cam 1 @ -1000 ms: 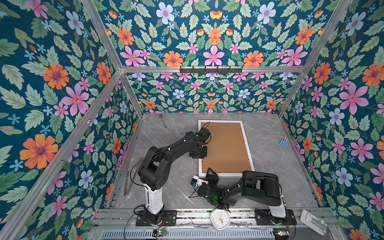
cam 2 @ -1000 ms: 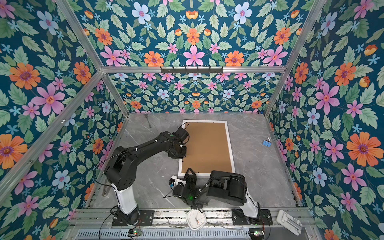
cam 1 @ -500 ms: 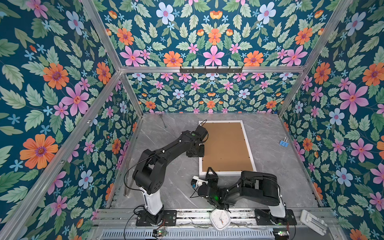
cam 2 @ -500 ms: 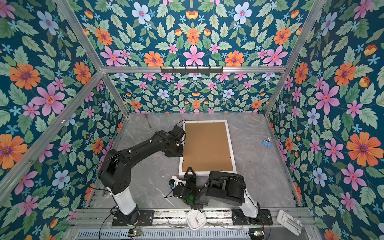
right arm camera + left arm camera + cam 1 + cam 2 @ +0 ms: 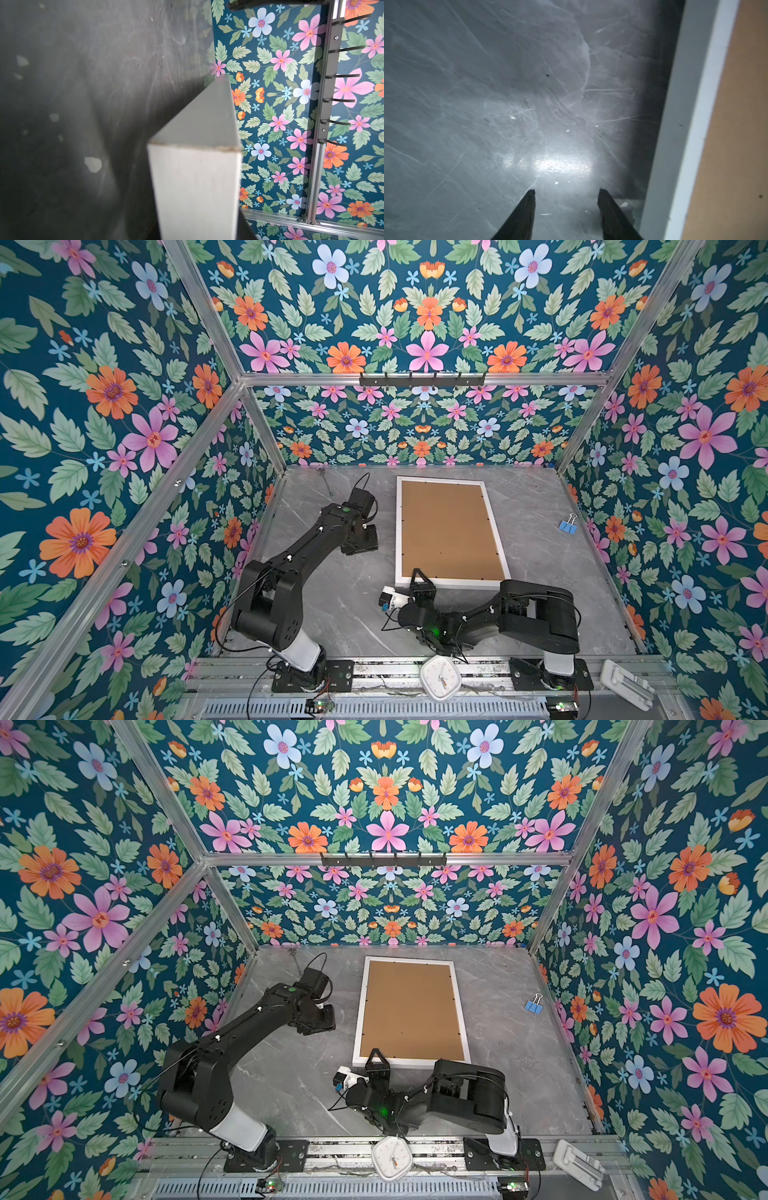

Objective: Put the photo into the frame
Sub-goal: 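Release the frame side with the left gripper while right grips the near corner, then lift the frame's near corner with the right gripper, tipping it upright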

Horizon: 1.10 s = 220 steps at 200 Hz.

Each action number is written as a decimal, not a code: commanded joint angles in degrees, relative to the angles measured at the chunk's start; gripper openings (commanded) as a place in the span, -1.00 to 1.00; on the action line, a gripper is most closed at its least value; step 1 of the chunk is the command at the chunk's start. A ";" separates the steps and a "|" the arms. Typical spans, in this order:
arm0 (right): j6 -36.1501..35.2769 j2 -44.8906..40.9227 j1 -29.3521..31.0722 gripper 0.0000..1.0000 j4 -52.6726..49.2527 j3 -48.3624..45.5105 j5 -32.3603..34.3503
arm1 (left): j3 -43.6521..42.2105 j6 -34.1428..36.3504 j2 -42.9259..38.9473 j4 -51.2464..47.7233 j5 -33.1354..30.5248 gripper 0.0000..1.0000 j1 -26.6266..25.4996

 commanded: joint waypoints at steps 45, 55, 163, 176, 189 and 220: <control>5.22 -8.53 -1.43 -0.98 -5.40 4.48 -4.25 | -6.45 0.99 -3.97 6.45 3.11 0.05 4.28; 5.20 -9.63 -1.64 -1.00 -6.59 5.18 -4.78 | -7.11 0.98 -4.15 7.12 3.33 0.04 4.72; 17.22 -27.70 -6.54 -1.00 -28.20 13.21 -19.42 | -9.58 1.16 -6.07 10.51 5.85 0.04 9.73; 20.08 -30.26 -7.79 -1.00 -31.88 13.93 -22.77 | -10.07 1.07 -6.23 11.33 7.10 0.04 10.76; 22.20 -32.69 -8.88 -1.00 -34.44 14.71 -25.57 | -10.48 0.98 -6.36 12.22 7.93 0.04 11.72; 25.62 -37.28 -11.42 -1.00 -39.78 16.56 -32.22 | -10.74 0.76 -6.80 14.36 8.99 0.04 13.43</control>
